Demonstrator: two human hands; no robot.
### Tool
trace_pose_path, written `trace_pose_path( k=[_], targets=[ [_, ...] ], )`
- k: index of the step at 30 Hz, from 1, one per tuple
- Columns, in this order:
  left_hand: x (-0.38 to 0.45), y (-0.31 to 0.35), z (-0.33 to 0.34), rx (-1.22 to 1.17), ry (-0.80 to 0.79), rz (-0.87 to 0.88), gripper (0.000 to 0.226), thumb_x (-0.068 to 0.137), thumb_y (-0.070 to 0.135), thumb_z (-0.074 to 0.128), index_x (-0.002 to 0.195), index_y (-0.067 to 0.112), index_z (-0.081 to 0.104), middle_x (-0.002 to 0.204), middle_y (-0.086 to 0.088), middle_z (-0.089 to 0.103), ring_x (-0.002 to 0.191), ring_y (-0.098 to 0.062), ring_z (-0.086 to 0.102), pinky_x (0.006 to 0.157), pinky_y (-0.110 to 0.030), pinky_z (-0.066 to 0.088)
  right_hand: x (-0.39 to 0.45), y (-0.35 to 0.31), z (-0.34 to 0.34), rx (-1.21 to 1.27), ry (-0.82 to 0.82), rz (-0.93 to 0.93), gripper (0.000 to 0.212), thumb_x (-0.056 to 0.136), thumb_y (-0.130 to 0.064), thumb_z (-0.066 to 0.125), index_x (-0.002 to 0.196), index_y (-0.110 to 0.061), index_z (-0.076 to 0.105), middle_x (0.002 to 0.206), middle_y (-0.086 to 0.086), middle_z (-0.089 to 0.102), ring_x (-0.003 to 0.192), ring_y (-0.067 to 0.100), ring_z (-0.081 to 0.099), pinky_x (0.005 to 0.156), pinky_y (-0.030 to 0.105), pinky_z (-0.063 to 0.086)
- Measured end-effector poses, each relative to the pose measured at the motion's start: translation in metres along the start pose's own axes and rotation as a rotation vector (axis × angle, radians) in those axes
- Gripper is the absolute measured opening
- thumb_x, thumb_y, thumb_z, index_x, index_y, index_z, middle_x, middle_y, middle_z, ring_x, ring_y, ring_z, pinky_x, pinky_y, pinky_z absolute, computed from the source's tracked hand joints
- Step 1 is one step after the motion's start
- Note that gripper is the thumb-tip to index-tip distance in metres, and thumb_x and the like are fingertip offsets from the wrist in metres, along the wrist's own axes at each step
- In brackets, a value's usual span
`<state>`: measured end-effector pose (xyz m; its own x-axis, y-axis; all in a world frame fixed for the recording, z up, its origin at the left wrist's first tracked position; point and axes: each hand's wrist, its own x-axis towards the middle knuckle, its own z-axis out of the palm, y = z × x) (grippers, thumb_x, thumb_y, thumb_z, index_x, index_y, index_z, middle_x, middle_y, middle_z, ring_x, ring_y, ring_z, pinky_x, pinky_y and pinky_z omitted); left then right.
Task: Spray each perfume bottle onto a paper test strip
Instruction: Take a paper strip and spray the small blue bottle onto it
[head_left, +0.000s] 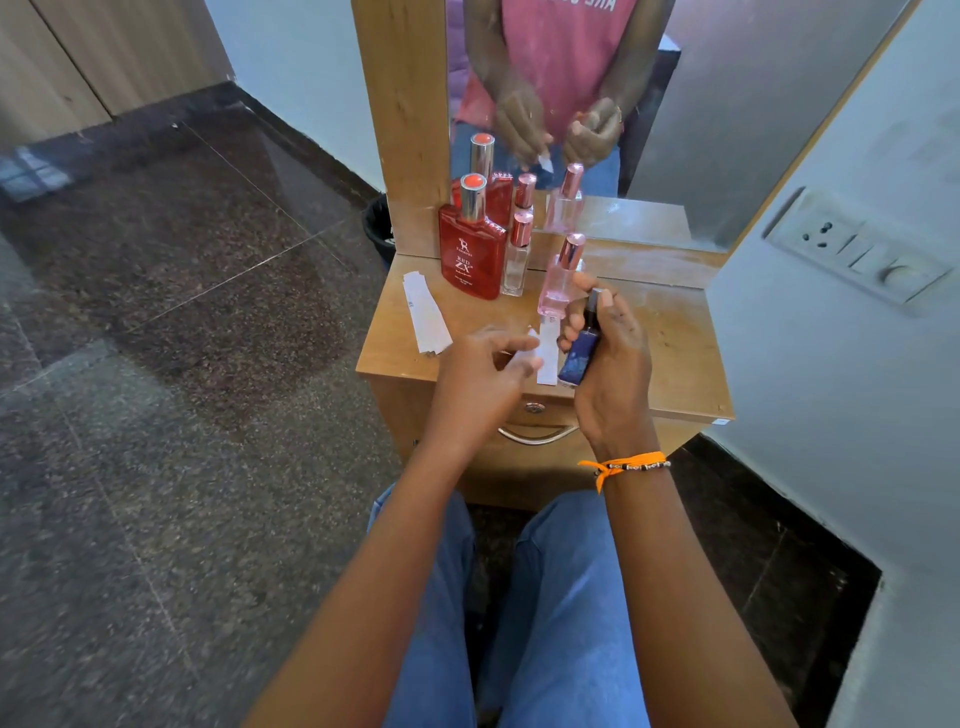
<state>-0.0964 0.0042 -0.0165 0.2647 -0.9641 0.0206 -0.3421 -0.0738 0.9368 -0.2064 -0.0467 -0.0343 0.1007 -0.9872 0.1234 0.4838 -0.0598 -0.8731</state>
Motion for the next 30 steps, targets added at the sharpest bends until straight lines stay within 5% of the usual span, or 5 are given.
trace_pose_path(
  k=[3,10,18,27,30],
  targets=[
    [0.005,-0.001,-0.006,-0.054,0.082,-0.063,0.020,0.087,0.015,0.062,0.105,0.015,0.071,0.105,0.005,0.069,0.097,-0.005,0.061,0.089,-0.020,0.047,0.000,0.003,0.000,-0.025,0.000,0.030,0.026,0.095,-0.024,0.039,0.093,-0.012,0.062,0.060,-0.004,0.051,0.055,0.009,0.042,0.053,0.019,0.038],
    [0.008,0.004,-0.001,-0.182,0.114,-0.132,0.022,0.091,0.014,0.057,0.109,0.017,0.070,0.097,0.013,0.066,0.089,0.007,0.056,0.070,-0.005,0.042,-0.003,0.000,0.008,-0.086,-0.028,0.041,0.027,0.103,-0.012,0.033,0.082,-0.011,0.051,0.057,-0.004,0.047,0.050,0.007,0.038,0.046,0.016,0.034],
    [0.006,0.008,0.003,-0.259,0.095,-0.143,0.022,0.092,0.013,0.056,0.107,0.015,0.071,0.100,0.009,0.069,0.095,0.001,0.059,0.080,-0.012,0.044,-0.009,-0.001,0.011,-0.180,0.034,-0.017,0.037,0.099,-0.034,0.033,0.077,-0.018,0.059,0.047,-0.006,0.042,0.044,0.009,0.033,0.045,0.023,0.029],
    [-0.002,0.009,0.008,0.022,0.057,0.077,0.037,0.067,0.023,0.082,0.103,0.018,0.070,0.102,0.006,0.066,0.086,-0.005,0.062,0.077,-0.018,0.048,-0.012,-0.015,0.010,0.013,-0.075,0.141,0.029,0.104,-0.028,0.028,0.099,-0.016,0.053,0.085,0.003,0.056,0.068,0.009,0.061,0.058,0.022,0.054],
    [-0.004,0.010,0.010,0.128,0.083,0.138,0.036,0.065,0.028,0.082,0.099,0.023,0.071,0.100,0.007,0.067,0.085,-0.009,0.062,0.073,-0.025,0.048,-0.014,-0.016,0.009,-0.029,-0.114,0.180,0.028,0.102,-0.033,0.032,0.106,-0.016,0.054,0.116,0.010,0.057,0.093,0.020,0.064,0.064,0.026,0.057]
  ],
)
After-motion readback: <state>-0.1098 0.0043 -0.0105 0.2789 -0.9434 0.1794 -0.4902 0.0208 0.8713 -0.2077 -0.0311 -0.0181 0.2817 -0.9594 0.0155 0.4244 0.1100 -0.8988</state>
